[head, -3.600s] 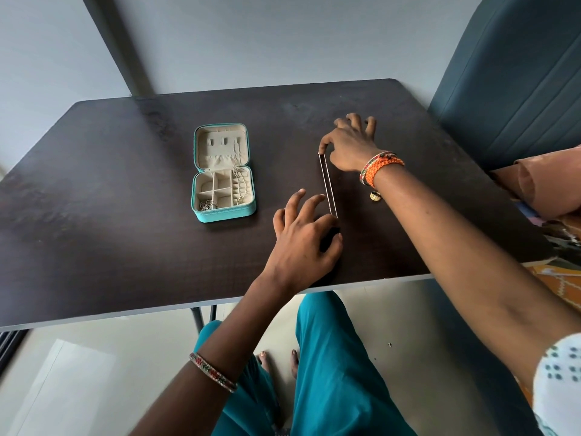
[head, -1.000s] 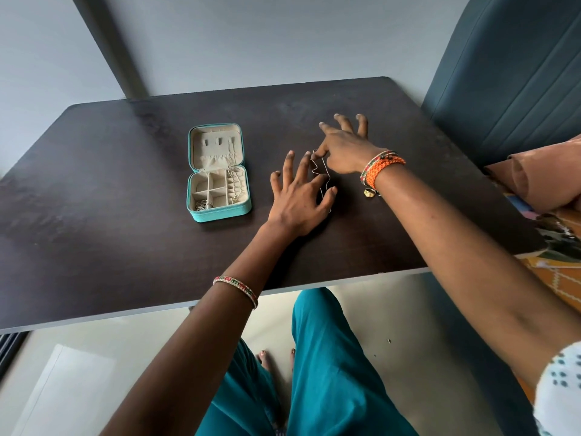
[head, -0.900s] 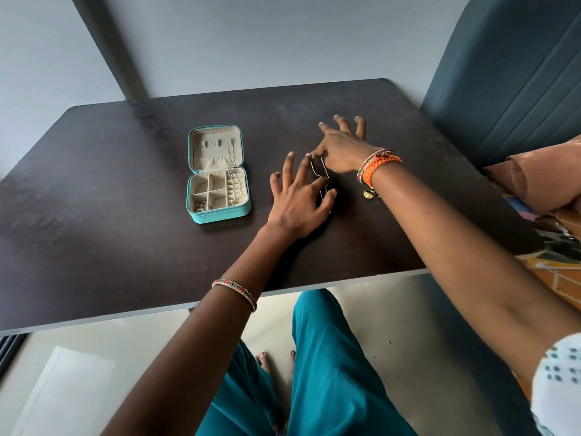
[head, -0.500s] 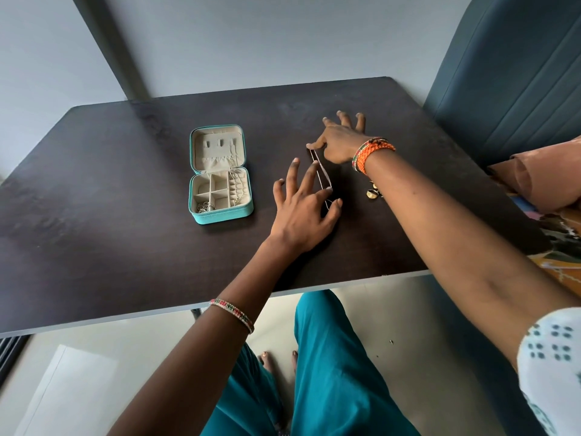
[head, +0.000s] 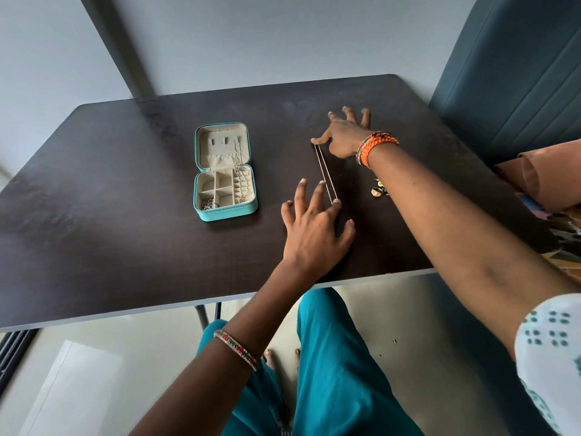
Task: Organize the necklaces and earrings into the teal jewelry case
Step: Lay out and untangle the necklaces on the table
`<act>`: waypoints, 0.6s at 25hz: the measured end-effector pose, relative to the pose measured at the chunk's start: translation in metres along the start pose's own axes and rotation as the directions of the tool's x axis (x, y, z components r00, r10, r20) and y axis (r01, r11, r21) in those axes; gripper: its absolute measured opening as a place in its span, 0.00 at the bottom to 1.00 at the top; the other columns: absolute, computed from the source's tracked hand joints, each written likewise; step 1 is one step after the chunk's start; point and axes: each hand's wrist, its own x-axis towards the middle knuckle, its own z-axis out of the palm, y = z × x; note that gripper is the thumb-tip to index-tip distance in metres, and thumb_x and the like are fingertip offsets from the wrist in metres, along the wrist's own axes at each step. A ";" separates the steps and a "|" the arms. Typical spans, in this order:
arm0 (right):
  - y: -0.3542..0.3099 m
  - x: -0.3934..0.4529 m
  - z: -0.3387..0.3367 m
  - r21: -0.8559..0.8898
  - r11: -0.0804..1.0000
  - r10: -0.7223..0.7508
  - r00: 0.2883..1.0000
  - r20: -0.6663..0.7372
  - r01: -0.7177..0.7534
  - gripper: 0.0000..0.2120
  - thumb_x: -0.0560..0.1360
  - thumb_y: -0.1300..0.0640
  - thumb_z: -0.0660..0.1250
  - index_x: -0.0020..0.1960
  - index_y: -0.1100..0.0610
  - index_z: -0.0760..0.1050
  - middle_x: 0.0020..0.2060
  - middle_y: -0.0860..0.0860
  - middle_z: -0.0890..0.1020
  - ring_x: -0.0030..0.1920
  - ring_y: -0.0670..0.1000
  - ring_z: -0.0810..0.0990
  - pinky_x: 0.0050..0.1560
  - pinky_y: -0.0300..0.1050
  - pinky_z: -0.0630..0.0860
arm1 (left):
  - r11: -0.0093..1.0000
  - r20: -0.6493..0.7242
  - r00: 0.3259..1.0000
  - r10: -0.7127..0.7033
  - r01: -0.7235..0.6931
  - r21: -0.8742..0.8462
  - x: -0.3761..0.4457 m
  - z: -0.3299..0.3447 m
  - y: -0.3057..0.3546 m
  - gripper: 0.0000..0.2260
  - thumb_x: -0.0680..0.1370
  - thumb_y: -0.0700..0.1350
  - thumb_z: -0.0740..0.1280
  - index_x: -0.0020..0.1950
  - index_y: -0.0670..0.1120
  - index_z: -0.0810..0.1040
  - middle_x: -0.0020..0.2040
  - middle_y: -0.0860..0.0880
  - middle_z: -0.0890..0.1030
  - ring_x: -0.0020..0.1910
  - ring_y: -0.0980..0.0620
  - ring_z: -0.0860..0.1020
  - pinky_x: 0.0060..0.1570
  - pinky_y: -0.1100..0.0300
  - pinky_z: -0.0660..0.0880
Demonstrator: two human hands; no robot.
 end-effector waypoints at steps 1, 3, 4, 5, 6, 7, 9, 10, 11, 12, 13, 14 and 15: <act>0.001 0.001 0.000 0.002 1.000 -0.004 1.000 -0.003 0.004 0.33 0.73 0.70 0.53 0.69 0.40 0.67 0.78 0.55 0.47 0.76 0.61 0.39 0.69 0.67 0.33 | 1.000 -0.008 1.000 -0.003 0.003 -0.006 0.000 0.000 0.000 0.21 0.79 0.56 0.57 0.69 0.50 0.71 0.78 0.45 0.55 0.76 0.43 0.41 0.70 0.40 0.44; 0.005 0.003 0.001 0.014 1.000 -0.012 1.000 -0.003 0.012 0.34 0.73 0.71 0.53 0.69 0.39 0.68 0.78 0.54 0.47 0.76 0.60 0.39 0.69 0.67 0.34 | 1.000 -0.024 1.000 -0.002 0.002 -0.007 -0.001 0.000 0.000 0.21 0.79 0.57 0.56 0.68 0.51 0.72 0.77 0.45 0.56 0.76 0.42 0.42 0.69 0.41 0.45; 0.006 0.004 0.001 0.021 1.000 -0.017 1.000 -0.002 0.017 0.35 0.73 0.71 0.53 0.68 0.38 0.68 0.78 0.54 0.47 0.76 0.60 0.39 0.69 0.67 0.34 | 1.000 -0.030 1.000 -0.004 0.004 -0.007 -0.001 0.000 0.000 0.21 0.78 0.57 0.56 0.68 0.51 0.73 0.77 0.44 0.57 0.76 0.42 0.42 0.69 0.41 0.46; 0.007 0.005 0.001 0.032 0.999 -0.020 1.000 -0.002 0.020 0.35 0.72 0.71 0.53 0.68 0.38 0.68 0.78 0.54 0.48 0.76 0.59 0.39 0.70 0.66 0.34 | 1.000 -0.035 0.999 -0.009 0.009 -0.008 -0.002 0.000 0.000 0.21 0.78 0.57 0.56 0.67 0.52 0.73 0.77 0.44 0.57 0.76 0.41 0.43 0.69 0.41 0.46; 0.007 0.006 0.000 0.045 0.999 -0.021 1.000 -0.003 0.021 0.35 0.72 0.71 0.53 0.68 0.37 0.69 0.78 0.53 0.48 0.76 0.59 0.39 0.70 0.66 0.34 | 1.000 -0.040 0.999 -0.015 0.015 -0.010 -0.002 0.000 0.000 0.21 0.77 0.57 0.56 0.66 0.52 0.74 0.77 0.44 0.57 0.76 0.41 0.43 0.69 0.41 0.46; 0.008 0.007 -0.001 0.056 0.998 -0.021 1.000 -0.004 0.021 0.34 0.72 0.71 0.54 0.67 0.37 0.70 0.78 0.53 0.48 0.77 0.59 0.39 0.70 0.66 0.35 | 1.000 -0.044 0.999 -0.019 0.019 -0.009 -0.003 0.000 0.000 0.20 0.77 0.57 0.56 0.66 0.52 0.74 0.77 0.44 0.57 0.76 0.41 0.43 0.69 0.42 0.46; 0.007 0.007 -0.002 0.066 0.998 -0.021 1.000 -0.007 0.021 0.34 0.72 0.70 0.54 0.67 0.38 0.70 0.78 0.53 0.49 0.77 0.59 0.40 0.71 0.65 0.36 | 1.000 -0.043 0.999 -0.023 0.023 -0.004 -0.004 0.000 0.001 0.19 0.78 0.57 0.57 0.65 0.52 0.74 0.77 0.44 0.57 0.76 0.42 0.42 0.69 0.42 0.45; 0.007 0.008 -0.002 0.071 0.997 -0.021 1.000 -0.013 0.021 0.34 0.72 0.70 0.54 0.66 0.38 0.71 0.78 0.53 0.49 0.77 0.58 0.40 0.71 0.65 0.36 | 1.000 -0.044 0.999 -0.022 0.022 -0.003 -0.004 0.000 0.001 0.19 0.78 0.57 0.58 0.65 0.52 0.74 0.77 0.43 0.56 0.76 0.42 0.42 0.69 0.42 0.45; 0.007 0.008 -0.002 0.078 0.997 -0.020 1.000 -0.022 0.022 0.34 0.72 0.70 0.54 0.66 0.38 0.71 0.78 0.53 0.49 0.77 0.58 0.41 0.72 0.64 0.37 | 1.000 -0.049 0.999 -0.021 0.020 -0.005 -0.004 0.000 0.001 0.18 0.78 0.57 0.59 0.65 0.52 0.74 0.77 0.43 0.57 0.76 0.42 0.42 0.69 0.42 0.45; 0.007 0.008 -0.001 0.091 0.996 -0.019 0.999 -0.033 0.022 0.33 0.72 0.70 0.54 0.65 0.38 0.72 0.78 0.53 0.49 0.77 0.58 0.42 0.72 0.64 0.38 | 1.000 -0.053 0.998 -0.020 0.019 -0.010 -0.004 0.000 0.001 0.18 0.78 0.57 0.59 0.65 0.52 0.74 0.77 0.43 0.57 0.77 0.42 0.42 0.69 0.42 0.45; 0.008 0.008 0.000 0.107 0.994 -0.018 0.999 -0.045 0.022 0.33 0.72 0.71 0.54 0.65 0.38 0.72 0.78 0.53 0.50 0.77 0.58 0.42 0.72 0.63 0.39 | 1.000 -0.055 0.998 -0.019 0.018 -0.015 -0.004 0.000 0.001 0.19 0.78 0.57 0.59 0.66 0.52 0.74 0.77 0.43 0.57 0.77 0.42 0.43 0.69 0.42 0.45; 0.009 0.008 0.001 0.122 0.992 -0.016 0.998 -0.056 0.023 0.33 0.71 0.71 0.55 0.65 0.38 0.72 0.78 0.53 0.50 0.77 0.57 0.43 0.73 0.62 0.40 | 1.000 -0.055 0.998 -0.017 0.016 -0.017 -0.004 0.000 0.001 0.19 0.78 0.57 0.59 0.66 0.51 0.73 0.77 0.43 0.57 0.77 0.42 0.43 0.69 0.42 0.45; 0.010 0.007 0.003 0.133 0.991 -0.016 0.998 -0.068 0.025 0.33 0.71 0.70 0.55 0.65 0.38 0.72 0.78 0.53 0.51 0.77 0.57 0.44 0.73 0.62 0.41 | 1.000 -0.055 0.998 -0.015 0.014 -0.016 -0.004 0.000 0.001 0.19 0.78 0.57 0.59 0.66 0.51 0.73 0.77 0.43 0.57 0.77 0.42 0.43 0.69 0.41 0.45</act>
